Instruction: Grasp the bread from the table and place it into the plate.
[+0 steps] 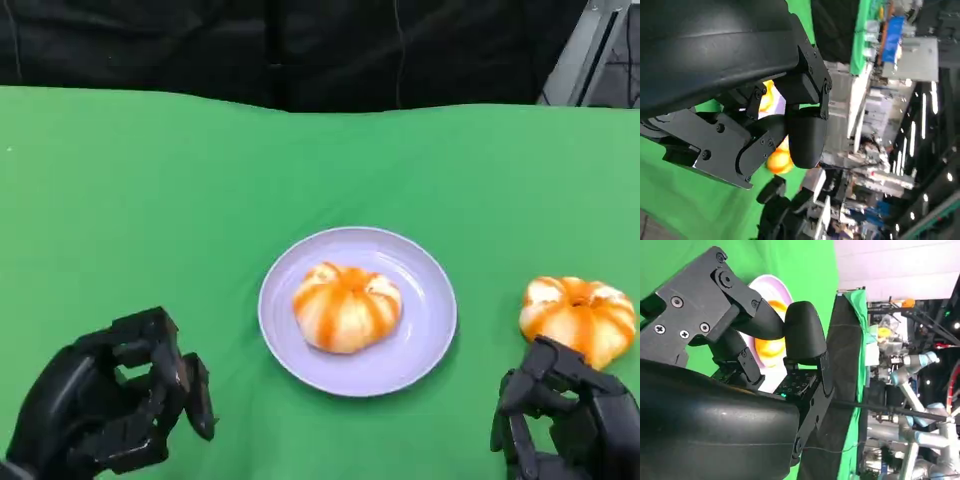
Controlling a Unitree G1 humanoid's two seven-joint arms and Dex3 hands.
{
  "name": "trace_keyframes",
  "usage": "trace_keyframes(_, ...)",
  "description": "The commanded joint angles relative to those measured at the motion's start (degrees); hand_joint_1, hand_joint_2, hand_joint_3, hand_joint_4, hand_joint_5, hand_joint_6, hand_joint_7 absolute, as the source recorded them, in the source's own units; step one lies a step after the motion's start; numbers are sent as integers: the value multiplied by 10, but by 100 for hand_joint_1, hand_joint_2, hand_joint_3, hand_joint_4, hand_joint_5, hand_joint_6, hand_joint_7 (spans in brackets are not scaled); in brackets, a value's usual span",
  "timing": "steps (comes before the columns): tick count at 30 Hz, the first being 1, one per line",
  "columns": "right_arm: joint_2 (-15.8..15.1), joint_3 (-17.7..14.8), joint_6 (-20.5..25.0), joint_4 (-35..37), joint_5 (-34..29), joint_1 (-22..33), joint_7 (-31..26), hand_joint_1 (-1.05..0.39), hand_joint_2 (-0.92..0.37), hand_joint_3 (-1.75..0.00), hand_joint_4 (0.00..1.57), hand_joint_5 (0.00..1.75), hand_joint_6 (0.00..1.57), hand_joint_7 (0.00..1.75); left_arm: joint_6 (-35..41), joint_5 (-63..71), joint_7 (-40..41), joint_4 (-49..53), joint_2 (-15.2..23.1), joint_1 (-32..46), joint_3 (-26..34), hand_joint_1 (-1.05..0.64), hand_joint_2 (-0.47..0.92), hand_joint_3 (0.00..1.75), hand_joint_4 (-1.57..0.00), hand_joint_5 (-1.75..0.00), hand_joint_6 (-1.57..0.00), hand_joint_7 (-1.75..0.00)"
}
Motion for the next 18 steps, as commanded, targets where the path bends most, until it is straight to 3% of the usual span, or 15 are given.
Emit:
trace_keyframes(1,-4,-3,4,-5,5,4,-2,-13,-41,-140,90,175,82,154,17,-11,-10,-12,2,-2,11,-16,60,111,-84,-170,-84,-152)
trace_keyframes(18,-4,-3,1,-2,4,5,-2,-12,-45,-137,87,175,80,155,27,-16,-28,1,-8,20,33,-15,64,103,-83,-173,-84,-149)
